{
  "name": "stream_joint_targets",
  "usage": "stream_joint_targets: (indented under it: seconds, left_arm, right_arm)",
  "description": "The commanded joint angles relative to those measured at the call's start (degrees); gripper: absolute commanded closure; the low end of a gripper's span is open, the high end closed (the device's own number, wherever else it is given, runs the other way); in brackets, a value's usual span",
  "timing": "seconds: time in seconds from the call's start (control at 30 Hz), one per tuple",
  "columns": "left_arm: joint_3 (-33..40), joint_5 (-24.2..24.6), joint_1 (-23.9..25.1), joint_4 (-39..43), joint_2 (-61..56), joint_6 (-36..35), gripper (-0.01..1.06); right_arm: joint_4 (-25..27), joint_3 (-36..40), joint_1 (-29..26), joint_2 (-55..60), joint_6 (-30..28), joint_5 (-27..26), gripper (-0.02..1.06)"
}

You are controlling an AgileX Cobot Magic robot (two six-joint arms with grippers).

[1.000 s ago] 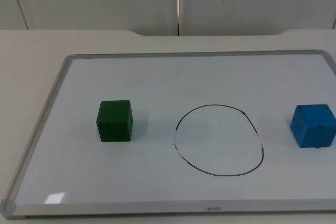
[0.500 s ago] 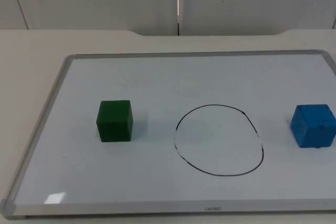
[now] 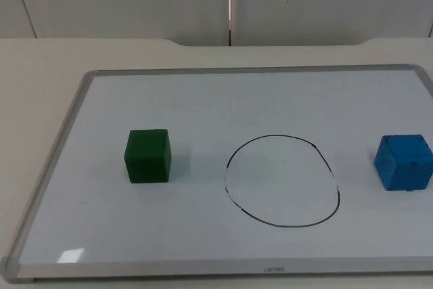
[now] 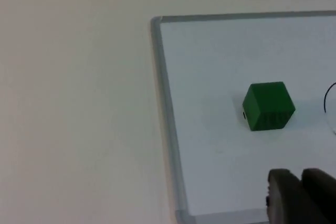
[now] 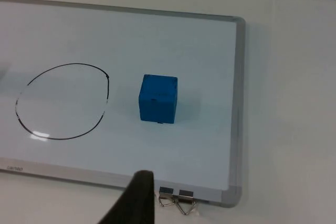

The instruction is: Push the two cubes into the marked area.

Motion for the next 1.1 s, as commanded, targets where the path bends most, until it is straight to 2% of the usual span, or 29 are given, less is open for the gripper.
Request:
stream_joint_targets:
  seconds: [0.0,0.23,0.5,0.77,0.9,1.07]
  left_arm:
    - [-0.4,-2.2,0.1,-1.9,0.3,0.2,1.05]
    - [-0.4,-7.6,0.1,-5.1,0.4,1.7,1.05]
    - [-0.4,-11.3,-0.1,-5.7,0.4,1.7,1.05]
    - [-0.4,-14.1,-0.1,-5.4,0.4,1.7,1.05]
    - [-0.4,-15.4,-0.1,-6.0,0.4,1.7,1.05]
    - [-0.4,-15.8,-0.1,-7.5,1.0,1.7,1.05]
  right_arm:
    - [0.1,0.4,-0.3,-0.2,0.0,-0.2,-0.01]
    - [0.2,0.4,-0.4,-0.2,0.0,-0.2,-0.01]
    - [0.2,0.4,-0.4,-0.2,0.0,-0.2,-0.01]
    - [0.2,0.4,-1.7,-0.2,0.0,-0.2,-0.01]
    - [0.2,0.4,-6.5,-0.2,0.0,-0.2,-0.01]
    - [0.2,0.4,-5.3,-0.2,0.0,-0.2,-0.01]
